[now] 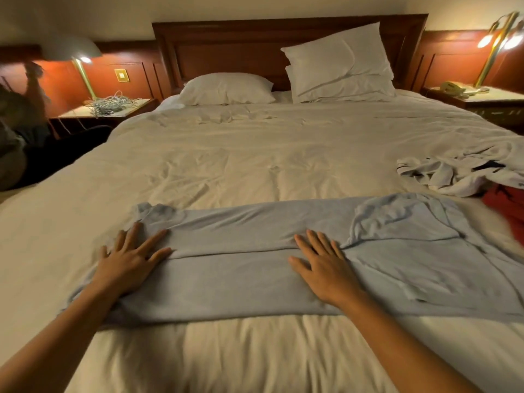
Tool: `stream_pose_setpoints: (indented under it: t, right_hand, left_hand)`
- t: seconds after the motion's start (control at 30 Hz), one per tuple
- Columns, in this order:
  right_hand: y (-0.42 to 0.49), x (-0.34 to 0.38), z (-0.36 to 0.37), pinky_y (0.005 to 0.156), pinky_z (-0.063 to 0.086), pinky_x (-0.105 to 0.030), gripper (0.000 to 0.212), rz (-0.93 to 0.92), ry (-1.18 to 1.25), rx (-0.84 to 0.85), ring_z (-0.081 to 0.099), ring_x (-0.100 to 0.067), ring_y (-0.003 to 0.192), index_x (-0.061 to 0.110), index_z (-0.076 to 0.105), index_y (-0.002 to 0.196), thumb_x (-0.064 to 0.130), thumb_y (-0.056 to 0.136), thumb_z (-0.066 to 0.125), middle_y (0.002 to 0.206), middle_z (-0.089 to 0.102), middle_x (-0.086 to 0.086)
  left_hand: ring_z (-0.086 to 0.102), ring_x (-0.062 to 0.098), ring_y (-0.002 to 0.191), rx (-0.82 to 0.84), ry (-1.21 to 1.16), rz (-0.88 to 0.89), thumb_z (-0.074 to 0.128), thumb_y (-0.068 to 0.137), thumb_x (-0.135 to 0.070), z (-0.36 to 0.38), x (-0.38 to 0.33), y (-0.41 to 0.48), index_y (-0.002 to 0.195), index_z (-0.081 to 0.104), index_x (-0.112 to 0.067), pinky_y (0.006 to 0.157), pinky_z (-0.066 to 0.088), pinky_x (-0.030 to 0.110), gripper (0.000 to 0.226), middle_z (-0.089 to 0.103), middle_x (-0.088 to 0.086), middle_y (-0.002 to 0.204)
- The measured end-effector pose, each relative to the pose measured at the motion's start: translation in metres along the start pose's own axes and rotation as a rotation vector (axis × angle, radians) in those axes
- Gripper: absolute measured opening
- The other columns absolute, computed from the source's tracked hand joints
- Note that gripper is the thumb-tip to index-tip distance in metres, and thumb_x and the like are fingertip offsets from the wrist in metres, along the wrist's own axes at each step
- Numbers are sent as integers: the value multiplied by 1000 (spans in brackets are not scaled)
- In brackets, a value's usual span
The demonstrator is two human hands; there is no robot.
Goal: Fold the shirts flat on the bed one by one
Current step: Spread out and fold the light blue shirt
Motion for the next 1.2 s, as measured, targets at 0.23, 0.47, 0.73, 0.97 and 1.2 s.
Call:
stream_pose_setpoints:
  t: [0.23,0.47,0.73,0.97,1.2]
  right_hand:
    - [1,-1,4,124,-1,-38,68,36,9,15,-1,-18,153,45,5,156,68,94,21,167,-1,7]
    - [1,-1,5,124,3,-40,66,38,20,3,2,-17,153,47,7,155,69,94,22,167,1,8]
    - [-1,2,4,124,4,-42,63,65,-23,-41,3,-21,153,46,12,156,65,98,27,167,4,3]
    - [-3,5,3,123,0,-43,64,121,-12,-47,2,-26,153,42,15,157,64,98,28,167,4,-6]
    - [-10,-6,-33,107,42,-33,29,198,972,-491,56,-29,127,2,63,127,11,101,55,135,60,-14]
  left_hand:
    - [43,46,120,-154,-100,-189,24,75,-91,-5,12,-9,147,25,-56,104,35,51,81,38,20,137]
    - [63,42,104,-113,-266,-127,34,68,-93,-15,32,-8,144,29,-52,82,49,43,87,65,18,122]
    - [60,39,104,-122,-525,-87,78,74,-58,-18,11,-10,140,49,-43,96,50,46,74,52,17,121]
    - [59,7,81,-187,-1071,-204,82,81,-21,-40,-2,-19,115,73,-12,77,47,19,37,68,8,110]
    - [64,19,92,-269,-810,114,79,82,-11,-106,-128,-17,113,74,-11,83,47,27,31,73,9,102]
Point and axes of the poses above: each hand's wrist, its own y-axis towards the middle knuckle, its own z-axis out of the palm, x = y × z, the point moved 1 cm from there along y, towards the middle knuckle
